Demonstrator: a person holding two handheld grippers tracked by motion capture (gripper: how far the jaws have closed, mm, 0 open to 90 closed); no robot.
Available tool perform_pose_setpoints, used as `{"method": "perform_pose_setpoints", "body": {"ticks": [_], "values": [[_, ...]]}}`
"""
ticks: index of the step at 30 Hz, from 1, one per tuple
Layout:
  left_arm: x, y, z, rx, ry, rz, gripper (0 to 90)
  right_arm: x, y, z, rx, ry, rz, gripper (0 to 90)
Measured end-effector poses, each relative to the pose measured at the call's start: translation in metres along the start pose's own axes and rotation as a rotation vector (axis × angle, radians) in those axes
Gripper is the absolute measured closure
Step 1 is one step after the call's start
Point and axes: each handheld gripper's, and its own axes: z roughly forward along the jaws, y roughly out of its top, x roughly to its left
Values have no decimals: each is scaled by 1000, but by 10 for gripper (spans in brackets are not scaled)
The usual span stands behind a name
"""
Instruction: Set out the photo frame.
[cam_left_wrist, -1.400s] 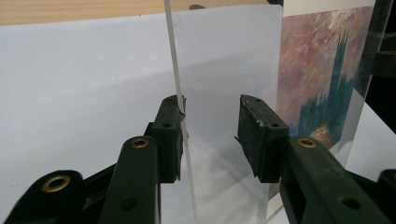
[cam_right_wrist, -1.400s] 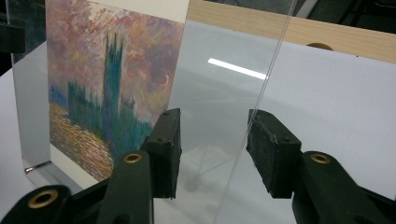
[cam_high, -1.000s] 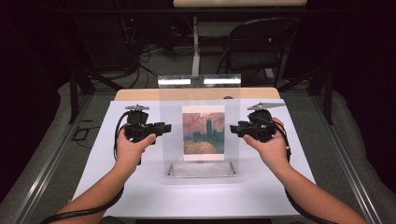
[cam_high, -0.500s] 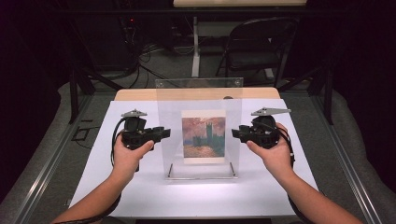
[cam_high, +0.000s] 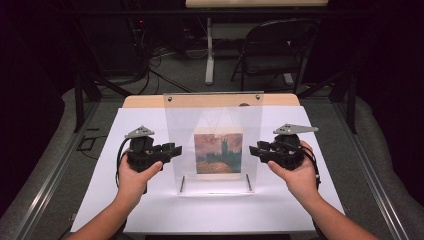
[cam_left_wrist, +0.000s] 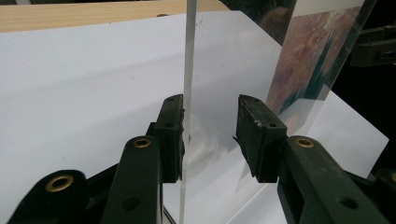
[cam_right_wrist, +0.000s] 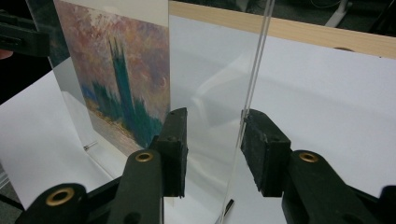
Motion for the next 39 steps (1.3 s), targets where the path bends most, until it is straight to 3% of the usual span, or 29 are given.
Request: {"method": "perform_pose_setpoints", "body": {"ticks": [11, 25, 39], "values": [[-11, -15, -8, 1, -19, 51, 587, 11, -15, -11, -17, 24, -25, 611], [-11, -19, -9, 1, -17, 41, 590, 12, -16, -11, -27, 23, -38, 601], [-11, -15, -17, 9, -20, 47, 524, 12, -15, -13, -18, 37, -40, 557]]}}
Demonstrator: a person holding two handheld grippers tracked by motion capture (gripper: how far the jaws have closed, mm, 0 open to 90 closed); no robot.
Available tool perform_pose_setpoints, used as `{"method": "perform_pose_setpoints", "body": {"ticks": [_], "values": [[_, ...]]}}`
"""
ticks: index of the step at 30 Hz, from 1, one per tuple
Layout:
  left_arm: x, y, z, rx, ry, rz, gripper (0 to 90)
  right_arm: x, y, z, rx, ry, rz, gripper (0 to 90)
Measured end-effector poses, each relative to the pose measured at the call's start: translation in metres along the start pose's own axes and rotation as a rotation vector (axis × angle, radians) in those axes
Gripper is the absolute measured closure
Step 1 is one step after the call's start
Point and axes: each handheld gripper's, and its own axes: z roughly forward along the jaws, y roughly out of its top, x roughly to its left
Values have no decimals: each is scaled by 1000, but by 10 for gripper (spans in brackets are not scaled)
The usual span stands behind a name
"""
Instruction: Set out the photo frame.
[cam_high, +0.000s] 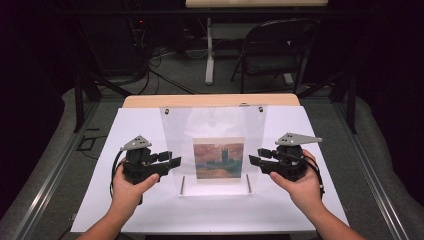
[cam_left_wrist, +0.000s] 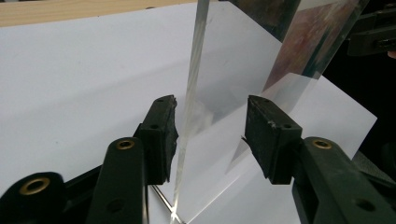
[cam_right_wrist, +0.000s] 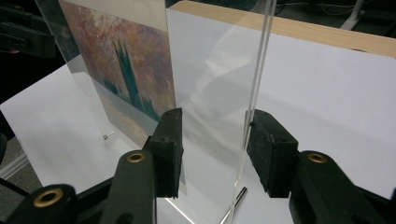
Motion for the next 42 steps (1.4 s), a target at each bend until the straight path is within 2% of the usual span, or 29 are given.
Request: {"method": "perform_pose_setpoints", "body": {"ticks": [5, 9, 12, 20, 24, 26, 30, 36, 39, 42], "values": [[1, 2, -8, -3, 8, 2, 478, -1, 1, -7, -2, 20, 2, 520], [6, 1, -15, -10, 35, 2, 442, -2, 0, -14, -10, 8, -10, 493], [10, -2, -20, -13, 51, -13, 441, -5, -2, -20, -20, 2, -3, 485], [27, -9, -33, -19, 104, -65, 418, -21, -11, -33, -34, -39, 45, 462], [35, -18, -33, -24, 137, -73, 410, -29, -18, -35, -36, -77, 58, 447], [38, -22, -33, -27, 146, -71, 410, -31, -23, -35, -36, -88, 73, 444], [46, -34, -27, -42, 177, -85, 410, -35, -34, -30, -34, -132, 65, 442], [61, -57, -11, -41, 220, -107, 410, -41, -58, -12, -14, -191, 66, 437], [67, -68, -4, -41, 223, -125, 410, -45, -71, -2, -1, -197, 77, 435], [70, -77, 2, -35, 249, -110, 398, -49, -81, 6, 11, -212, 79, 431]]}}
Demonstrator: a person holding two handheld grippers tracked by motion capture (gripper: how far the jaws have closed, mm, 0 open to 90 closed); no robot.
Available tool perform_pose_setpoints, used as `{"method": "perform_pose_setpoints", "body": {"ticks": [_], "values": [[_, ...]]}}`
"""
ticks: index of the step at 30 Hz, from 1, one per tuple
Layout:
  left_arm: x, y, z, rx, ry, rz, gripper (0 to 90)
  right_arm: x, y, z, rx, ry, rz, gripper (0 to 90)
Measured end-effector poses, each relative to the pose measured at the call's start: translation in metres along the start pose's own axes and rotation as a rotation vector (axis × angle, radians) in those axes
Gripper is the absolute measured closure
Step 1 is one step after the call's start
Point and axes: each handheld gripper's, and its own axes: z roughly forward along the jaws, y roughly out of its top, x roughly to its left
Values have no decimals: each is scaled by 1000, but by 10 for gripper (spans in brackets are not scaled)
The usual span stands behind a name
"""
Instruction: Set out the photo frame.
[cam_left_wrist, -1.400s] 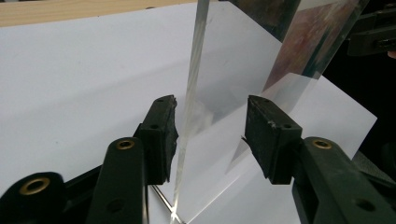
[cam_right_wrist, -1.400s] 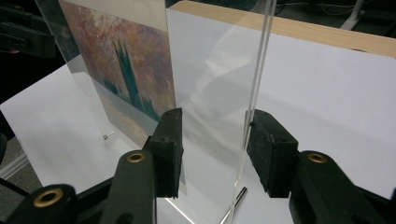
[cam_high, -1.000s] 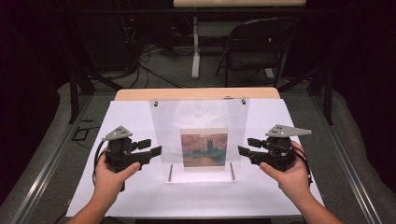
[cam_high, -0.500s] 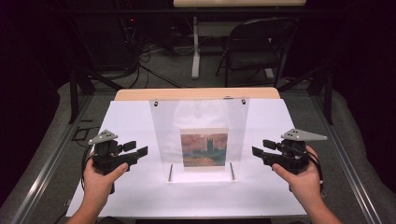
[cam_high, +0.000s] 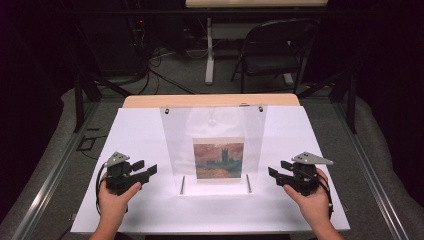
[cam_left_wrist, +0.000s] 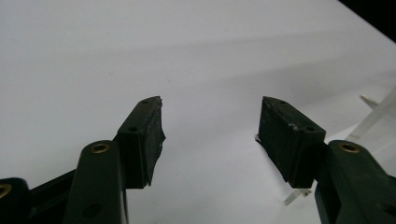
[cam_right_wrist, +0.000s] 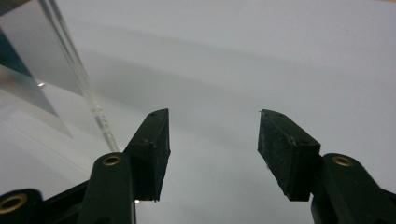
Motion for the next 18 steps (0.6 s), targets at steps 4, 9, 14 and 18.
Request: {"method": "perform_pose_setpoints", "body": {"ticks": [4, 9, 14, 18], "values": [[2, -9, 6, 5, 16, 22, 382, -1, -12, 9, 2, -32, -28, 408], [-1, -17, 14, 27, 23, 66, 374, -2, -24, 18, 13, -47, -37, 384], [-5, -22, 20, 49, 27, 106, 375, 1, -28, 21, 33, -54, -67, 375], [-4, -23, 24, 65, 14, 96, 387, 0, -30, 22, 46, -47, -71, 373]]}}
